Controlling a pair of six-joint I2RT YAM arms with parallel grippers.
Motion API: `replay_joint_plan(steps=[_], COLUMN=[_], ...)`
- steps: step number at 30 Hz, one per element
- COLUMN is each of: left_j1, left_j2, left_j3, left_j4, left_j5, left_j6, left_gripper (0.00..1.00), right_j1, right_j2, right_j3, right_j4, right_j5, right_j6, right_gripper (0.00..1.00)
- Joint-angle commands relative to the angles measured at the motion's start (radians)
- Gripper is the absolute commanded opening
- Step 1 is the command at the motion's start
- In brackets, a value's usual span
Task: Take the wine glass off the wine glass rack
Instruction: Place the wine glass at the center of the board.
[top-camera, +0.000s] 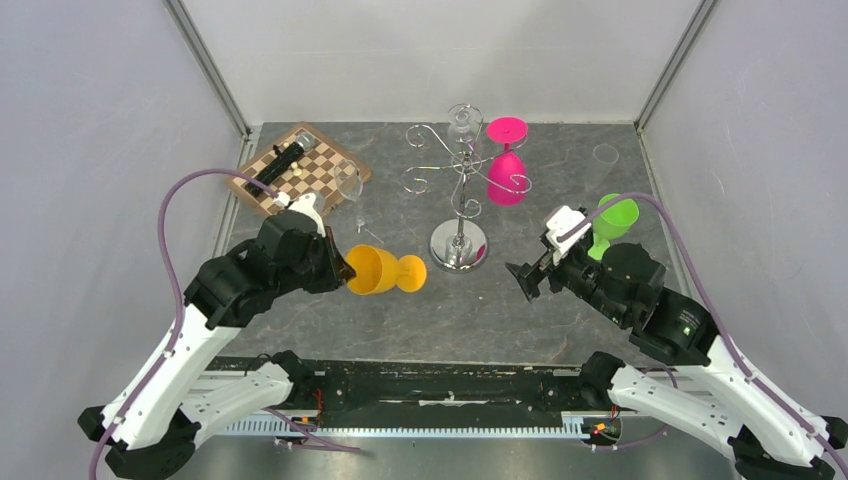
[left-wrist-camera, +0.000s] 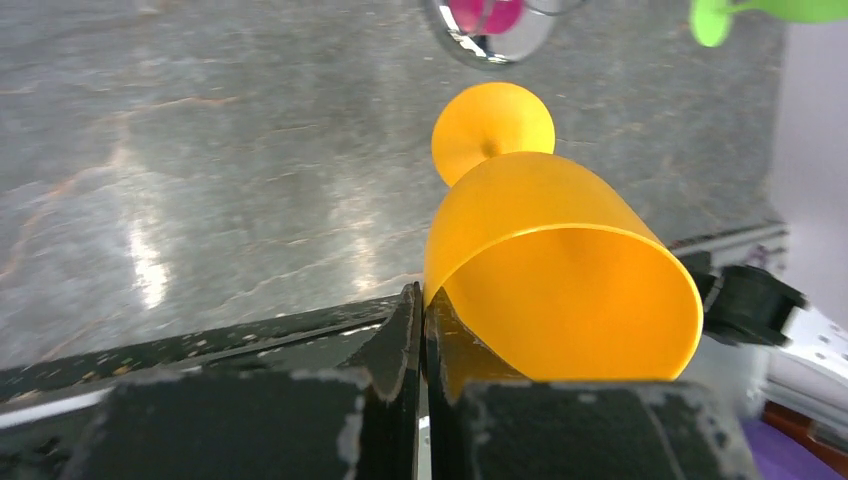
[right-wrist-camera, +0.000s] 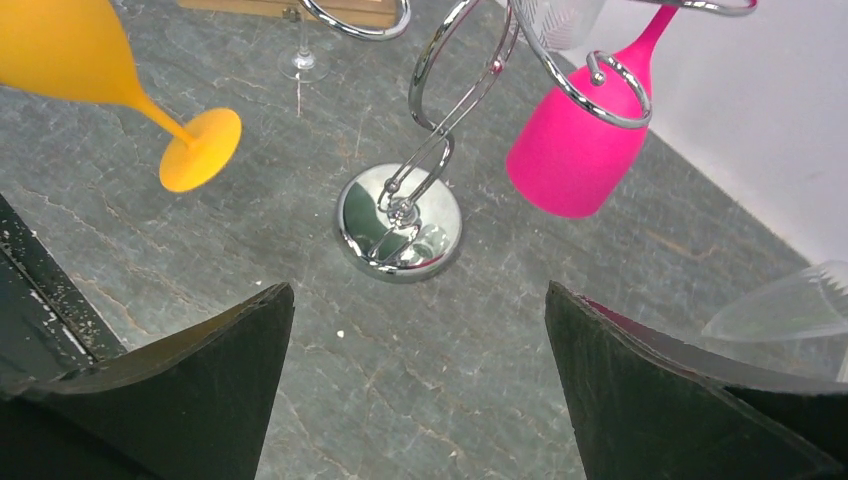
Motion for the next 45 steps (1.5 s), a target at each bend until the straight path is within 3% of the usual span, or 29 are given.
replay_joint_plan(steps=[1, 7, 10, 13, 20, 30, 45], left_j1=[0.003, 0.004, 0.020, 0.062, 0.216, 0.382, 0.438], left_j2=[0.058, 0.195, 0.263, 0.323, 0.419, 0.536, 0.739], left_j3=[0.099, 0.161, 0.181, 0.201, 0.210, 0.231, 0.329], left_j4=[-0.144, -0.194, -0.183, -0.157, -0.095, -0.039, -0.011], left_j5=[-0.185, -0.303, -0.318, -0.297, -0.213, -0.095, -0.102], left_j6=[0.096, 0.144, 0.170, 0.202, 0.288, 0.363, 0.399], left_gripper=[0.02, 0.02, 0.02, 0.02, 0.02, 0.02, 0.02], right_j1=[0.003, 0.004, 0.003, 0.004, 0.003, 0.004, 0.003], right_j2=[0.036, 0.085, 0.086, 0.067, 0.025, -0.017, -0.049], right_j3=[0.064, 0.109, 0.125, 0.123, 0.092, 0.017, -0.048], right_j4=[-0.063, -0.161, -0.219, -0.246, -0.240, -0.201, -0.190], right_j5=[0.039, 0.129, 0.214, 0.201, 0.052, 0.008, 0.010], right_j6=[0.108, 0.287, 0.379, 0.400, 0.376, 0.371, 0.361], right_gripper=[0.98, 0.98, 0.98, 0.98, 0.98, 0.98, 0.98])
